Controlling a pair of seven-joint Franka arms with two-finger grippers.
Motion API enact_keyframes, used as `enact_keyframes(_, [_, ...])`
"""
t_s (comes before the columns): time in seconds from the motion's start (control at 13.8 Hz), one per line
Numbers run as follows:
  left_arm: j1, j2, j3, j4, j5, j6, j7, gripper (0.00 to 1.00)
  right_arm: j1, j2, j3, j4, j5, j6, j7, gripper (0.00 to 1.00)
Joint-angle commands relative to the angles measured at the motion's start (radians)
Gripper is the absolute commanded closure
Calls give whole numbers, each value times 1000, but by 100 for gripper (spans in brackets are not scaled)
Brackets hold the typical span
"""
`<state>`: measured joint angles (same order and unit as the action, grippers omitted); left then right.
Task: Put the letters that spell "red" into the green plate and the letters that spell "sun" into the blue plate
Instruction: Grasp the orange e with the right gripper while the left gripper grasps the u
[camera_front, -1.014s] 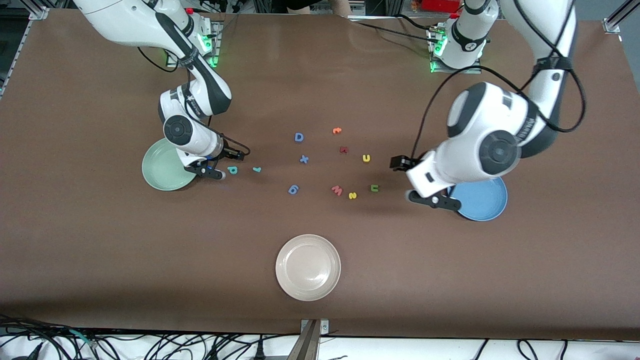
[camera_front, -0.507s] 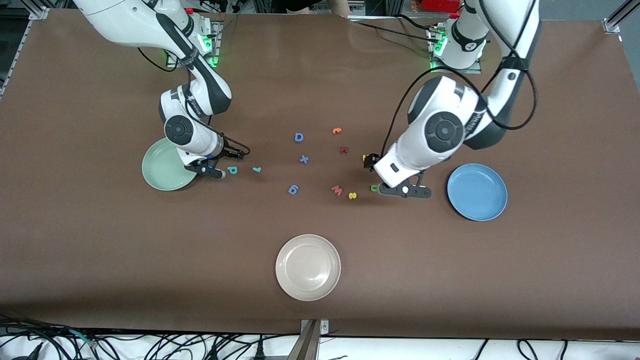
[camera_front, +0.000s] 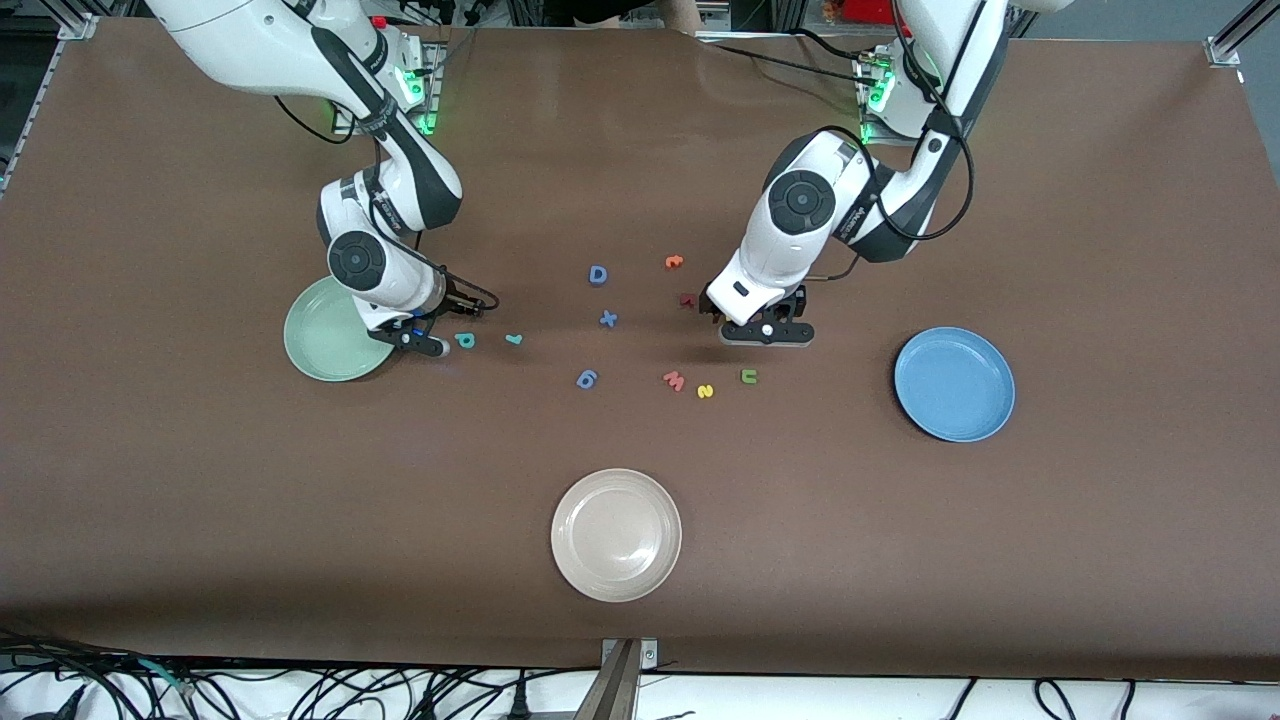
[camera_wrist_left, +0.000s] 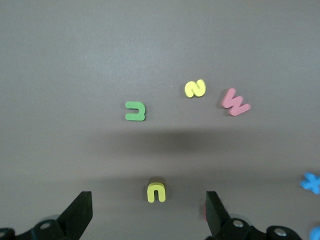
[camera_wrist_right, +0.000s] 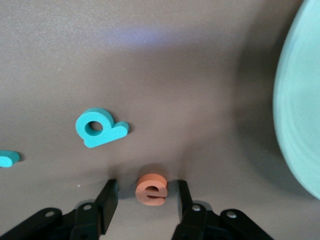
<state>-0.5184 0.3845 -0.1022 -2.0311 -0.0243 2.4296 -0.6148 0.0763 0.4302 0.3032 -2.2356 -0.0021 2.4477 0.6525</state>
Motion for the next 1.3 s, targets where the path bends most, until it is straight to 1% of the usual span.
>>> enact_keyframes(0.0, [-3,-50,-5,-124,41,127,-65,0,-12,-5,5,-18,19,7,-1,54])
enact_keyframes(0.07, [-2,-49,-5,-148,41,167,-68,0,-12,-5,5,-18,19,7,-1,55])
enact_keyframes(0.22, [-3,-32,-5,-156,41,190,-78,0,-13,-5,5,-18,20,7,-1,66])
enact_keyframes(0.36, [-20,-9,-4,-159,49,210,-105,0,-13,-5,4,-18,20,5,1,81])
enact_keyframes(0.43, [-20,2,-4,-158,73,210,-112,0,-13,-5,4,-16,20,-2,1,84])
enact_keyframes(0.58, [-23,26,-4,-146,118,212,-151,0,-13,-13,4,-16,20,-12,22,85])
enact_keyframes(0.72, [-23,50,-5,-135,147,213,-161,0,-13,-40,2,4,20,-76,29,85])
enact_keyframes(0.87, [-23,71,-5,-133,147,244,-161,0,-13,-86,-18,51,20,-195,21,85])
enact_keyframes(1.01, [-25,99,-5,-117,145,252,-163,0,-13,-114,-42,124,16,-335,13,85])
enact_keyframes(1.16, [-26,106,-5,-112,145,252,-163,1,-13,-136,-67,183,16,-433,12,85])
enact_keyframes(1.23, [-28,106,-5,-112,145,252,-163,1,-13,-142,-87,191,10,-458,3,85])
